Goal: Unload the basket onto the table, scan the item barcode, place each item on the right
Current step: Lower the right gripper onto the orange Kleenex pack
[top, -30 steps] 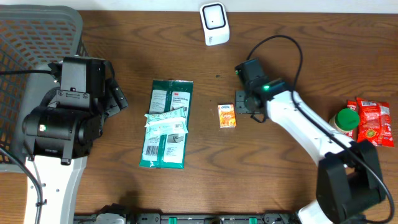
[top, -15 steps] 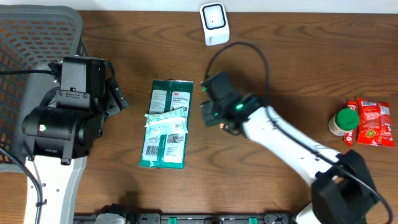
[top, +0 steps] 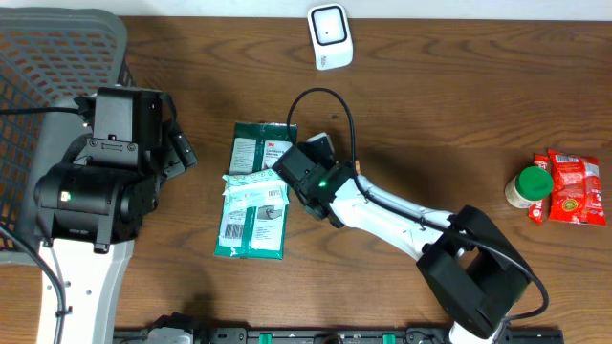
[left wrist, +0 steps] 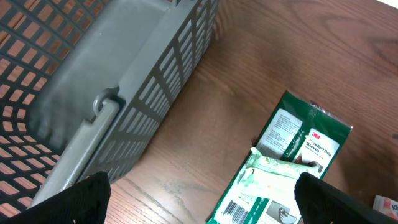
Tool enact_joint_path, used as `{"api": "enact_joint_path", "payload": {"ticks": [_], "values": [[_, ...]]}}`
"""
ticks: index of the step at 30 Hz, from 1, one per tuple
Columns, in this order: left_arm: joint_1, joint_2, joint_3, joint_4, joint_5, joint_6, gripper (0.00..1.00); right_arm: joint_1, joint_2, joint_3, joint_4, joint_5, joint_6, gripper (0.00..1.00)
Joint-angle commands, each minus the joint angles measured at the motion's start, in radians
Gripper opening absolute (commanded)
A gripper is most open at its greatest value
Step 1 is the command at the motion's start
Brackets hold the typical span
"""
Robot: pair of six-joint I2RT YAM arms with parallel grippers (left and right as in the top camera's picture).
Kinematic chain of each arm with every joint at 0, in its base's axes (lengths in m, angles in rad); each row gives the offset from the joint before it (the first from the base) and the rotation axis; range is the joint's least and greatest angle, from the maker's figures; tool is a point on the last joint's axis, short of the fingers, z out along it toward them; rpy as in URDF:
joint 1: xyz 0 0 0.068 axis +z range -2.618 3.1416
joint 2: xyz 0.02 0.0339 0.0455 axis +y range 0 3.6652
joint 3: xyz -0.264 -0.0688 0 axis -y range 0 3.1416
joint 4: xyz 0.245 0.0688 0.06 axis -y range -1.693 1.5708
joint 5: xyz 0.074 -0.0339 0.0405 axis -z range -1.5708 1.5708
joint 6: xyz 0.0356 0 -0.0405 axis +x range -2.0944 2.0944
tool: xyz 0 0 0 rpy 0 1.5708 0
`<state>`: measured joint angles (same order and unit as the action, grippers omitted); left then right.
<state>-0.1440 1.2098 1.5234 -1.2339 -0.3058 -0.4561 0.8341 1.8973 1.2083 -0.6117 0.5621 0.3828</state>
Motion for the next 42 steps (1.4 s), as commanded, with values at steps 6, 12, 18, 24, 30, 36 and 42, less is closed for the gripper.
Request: {"api": "enact_joint_path", "payload": {"ticks": [6, 12, 18, 24, 30, 36, 42], "values": [[0.005, -0.002, 0.006, -0.004, -0.018, -0.002, 0.95, -0.017, 0.001, 0.001, 0.013, -0.041, 0.026, 0.45], [0.005, -0.002, 0.006, -0.004, -0.018, -0.002, 0.95, -0.017, 0.003, -0.002, 0.021, -0.062, 0.077, 0.44], [0.005, -0.002, 0.006, -0.004, -0.018, -0.002, 0.95, -0.019, 0.003, -0.012, 0.033, -0.013, 0.076, 0.41], [0.005, -0.002, 0.006, -0.004, -0.018, -0.002, 0.95, -0.019, 0.003, -0.056, 0.089, -0.007, 0.076, 0.4], [0.005, -0.002, 0.006, -0.004, -0.018, -0.002, 0.95, -0.024, 0.003, -0.092, 0.13, 0.037, 0.076, 0.38], [0.005, -0.002, 0.006, -0.004, -0.018, -0.002, 0.95, -0.029, 0.003, -0.098, 0.137, 0.045, 0.072, 0.37], [0.005, -0.002, 0.006, -0.004, -0.018, -0.002, 0.95, -0.031, 0.003, -0.098, 0.131, 0.12, 0.057, 0.37]]}}
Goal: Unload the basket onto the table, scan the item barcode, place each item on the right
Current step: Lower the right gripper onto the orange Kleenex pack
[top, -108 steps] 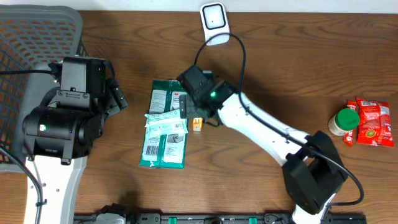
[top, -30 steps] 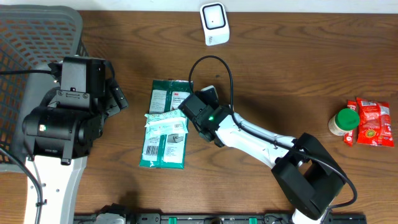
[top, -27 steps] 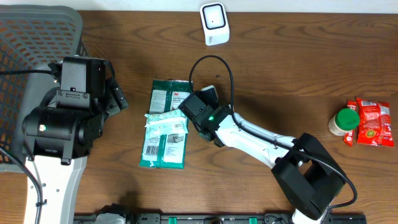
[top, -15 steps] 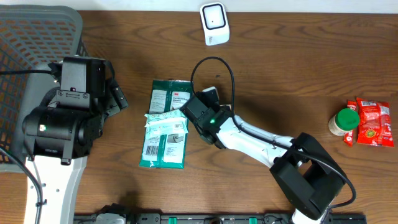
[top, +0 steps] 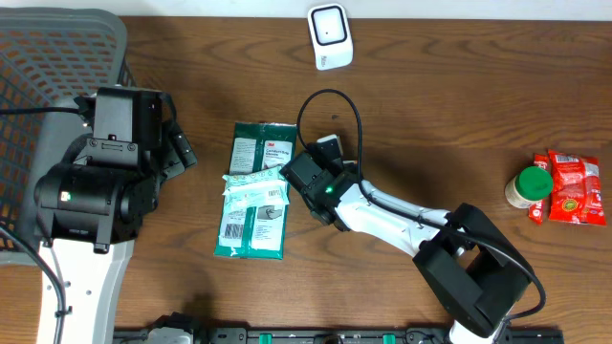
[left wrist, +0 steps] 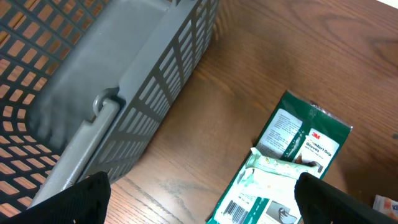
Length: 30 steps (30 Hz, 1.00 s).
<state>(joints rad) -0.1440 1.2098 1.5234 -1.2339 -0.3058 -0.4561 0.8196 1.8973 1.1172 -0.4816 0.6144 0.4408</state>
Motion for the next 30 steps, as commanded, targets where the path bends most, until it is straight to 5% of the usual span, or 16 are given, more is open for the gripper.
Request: {"api": "enact_joint_path", "payload": {"ticks": [1, 19, 30], "values": [[0.005, -0.002, 0.006, -0.004, -0.018, -0.002, 0.95, -0.016, 0.003, -0.007, 0.002, 0.064, -0.001, 0.37], [0.005, -0.002, 0.006, -0.004, -0.018, -0.002, 0.95, -0.047, 0.003, -0.008, -0.02, 0.06, -0.076, 0.38], [0.005, -0.002, 0.006, -0.004, -0.018, -0.002, 0.95, -0.048, 0.003, -0.008, -0.008, -0.122, -0.075, 0.35]]}}
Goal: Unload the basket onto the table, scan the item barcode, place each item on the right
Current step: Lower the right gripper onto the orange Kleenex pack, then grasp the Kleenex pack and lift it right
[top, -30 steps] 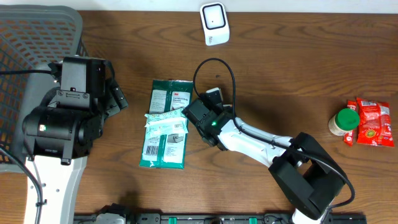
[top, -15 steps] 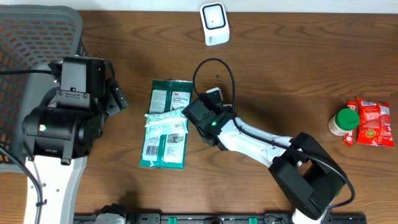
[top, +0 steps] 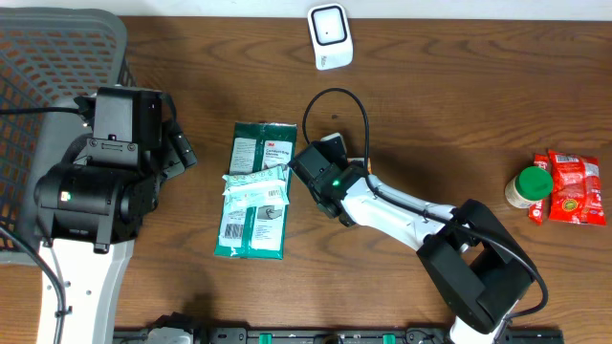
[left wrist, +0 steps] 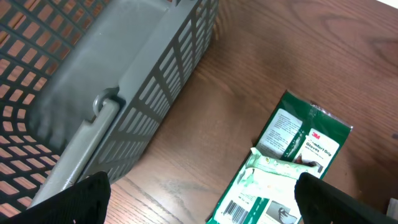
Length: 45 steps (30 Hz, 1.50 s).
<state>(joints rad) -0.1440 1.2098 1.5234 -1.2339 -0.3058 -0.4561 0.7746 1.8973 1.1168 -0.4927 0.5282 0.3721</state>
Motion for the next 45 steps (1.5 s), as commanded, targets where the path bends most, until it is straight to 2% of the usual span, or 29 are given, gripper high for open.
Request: {"api": "enact_joint_path", "payload": {"ticks": [1, 17, 20, 24, 31, 38, 45], "values": [[0.005, -0.002, 0.006, -0.004, -0.018, -0.002, 0.95, -0.003, 0.003, -0.007, 0.004, -0.032, -0.006, 0.35], [0.005, -0.002, 0.006, -0.004, -0.018, -0.002, 0.95, -0.008, 0.004, -0.043, 0.011, 0.082, 0.009, 0.31], [0.005, -0.002, 0.006, -0.004, -0.018, -0.002, 0.95, -0.008, 0.004, -0.045, 0.012, 0.092, 0.009, 0.22], [0.005, -0.002, 0.006, -0.004, -0.018, -0.002, 0.95, -0.008, 0.002, -0.043, 0.019, 0.092, 0.009, 0.01], [0.005, -0.002, 0.006, -0.004, -0.018, -0.002, 0.95, -0.008, -0.074, -0.037, 0.013, 0.067, 0.008, 0.01], [0.005, -0.002, 0.006, -0.004, -0.018, -0.002, 0.95, -0.036, -0.243, -0.037, -0.03, -0.12, 0.009, 0.01], [0.005, -0.002, 0.006, -0.004, -0.018, -0.002, 0.95, -0.169, -0.331, -0.037, -0.058, -0.478, 0.069, 0.01]]}}
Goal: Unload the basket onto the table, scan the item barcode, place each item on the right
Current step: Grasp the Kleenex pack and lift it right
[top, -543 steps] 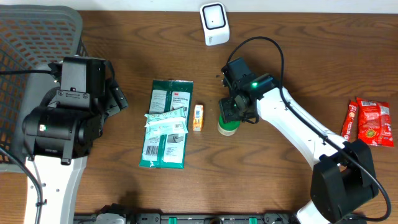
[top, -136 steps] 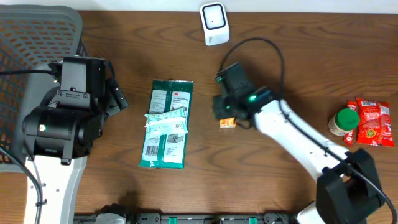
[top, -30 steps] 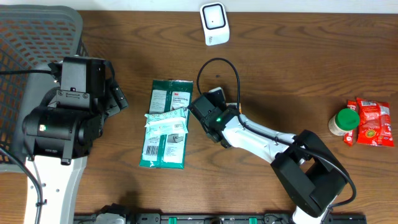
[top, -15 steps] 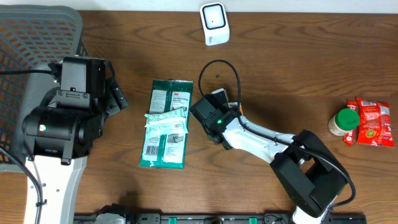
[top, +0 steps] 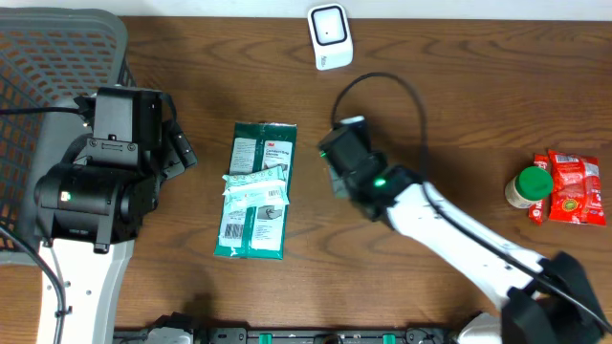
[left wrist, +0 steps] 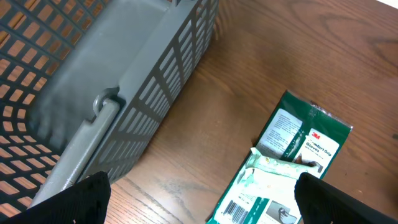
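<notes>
Two green-and-white glove packs (top: 256,191) lie overlapped on the wooden table, the lower one (left wrist: 273,193) showing its barcode. The white scanner (top: 328,36) stands at the table's far edge. My left gripper (left wrist: 202,199) hangs open above the table between basket and packs, its black fingertips (left wrist: 81,199) wide apart with nothing between them. My right gripper (top: 337,158) is over bare wood to the right of the packs, apart from them. Its fingers are too dark to tell whether they are open or shut.
A grey mesh basket (top: 57,57) fills the left back corner, its rim (left wrist: 118,93) close under my left wrist. At the right edge stand a green-lidded jar (top: 528,186) and red packets (top: 572,186).
My right gripper has moved right and slightly back, from the packs' right edge to bare wood a little away from them. The packs and my left arm are unchanged.
At first my right gripper was low against the right edge of the glove packs. It sat a little further right at each following moment, and now stands clear of them. The packs have stayed where they lay, and my left gripper has hung open throughout.
</notes>
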Tool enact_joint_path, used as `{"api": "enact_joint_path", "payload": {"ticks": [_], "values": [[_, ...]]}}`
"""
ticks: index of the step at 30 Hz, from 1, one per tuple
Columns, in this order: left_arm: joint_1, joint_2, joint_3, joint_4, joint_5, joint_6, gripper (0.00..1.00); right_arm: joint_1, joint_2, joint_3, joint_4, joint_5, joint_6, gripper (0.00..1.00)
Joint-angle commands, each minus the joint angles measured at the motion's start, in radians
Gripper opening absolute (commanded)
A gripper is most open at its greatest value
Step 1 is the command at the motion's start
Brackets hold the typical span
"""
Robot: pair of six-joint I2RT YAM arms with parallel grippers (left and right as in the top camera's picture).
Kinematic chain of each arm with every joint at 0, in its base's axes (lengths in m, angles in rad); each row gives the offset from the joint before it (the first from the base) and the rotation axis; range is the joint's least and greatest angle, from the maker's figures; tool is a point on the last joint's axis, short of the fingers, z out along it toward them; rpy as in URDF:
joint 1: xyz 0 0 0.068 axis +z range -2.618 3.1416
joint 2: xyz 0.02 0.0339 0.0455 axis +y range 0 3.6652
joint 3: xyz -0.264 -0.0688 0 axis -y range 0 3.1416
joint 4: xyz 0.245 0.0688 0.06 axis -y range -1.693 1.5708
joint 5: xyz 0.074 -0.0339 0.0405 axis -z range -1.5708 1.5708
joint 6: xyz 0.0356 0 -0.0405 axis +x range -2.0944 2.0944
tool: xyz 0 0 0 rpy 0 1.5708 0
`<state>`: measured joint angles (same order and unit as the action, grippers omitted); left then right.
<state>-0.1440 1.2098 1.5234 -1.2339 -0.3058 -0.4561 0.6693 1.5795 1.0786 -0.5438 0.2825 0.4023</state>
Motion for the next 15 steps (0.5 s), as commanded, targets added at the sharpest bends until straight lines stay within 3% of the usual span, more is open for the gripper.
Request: {"api": "enact_joint_path", "payload": {"ticks": [1, 6, 15], "values": [[0.005, -0.002, 0.006, -0.004, -0.018, -0.002, 0.95, -0.087, -0.013, 0.001, -0.008, -0.291, 0.039, 0.01], [0.005, -0.002, 0.006, -0.004, -0.018, -0.002, 0.95, -0.242, 0.006, 0.0, -0.025, -0.582, 0.038, 0.01], [0.005, -0.002, 0.006, -0.004, -0.018, -0.002, 0.95, -0.454, 0.08, -0.047, 0.038, -0.909, -0.029, 0.01]]}}
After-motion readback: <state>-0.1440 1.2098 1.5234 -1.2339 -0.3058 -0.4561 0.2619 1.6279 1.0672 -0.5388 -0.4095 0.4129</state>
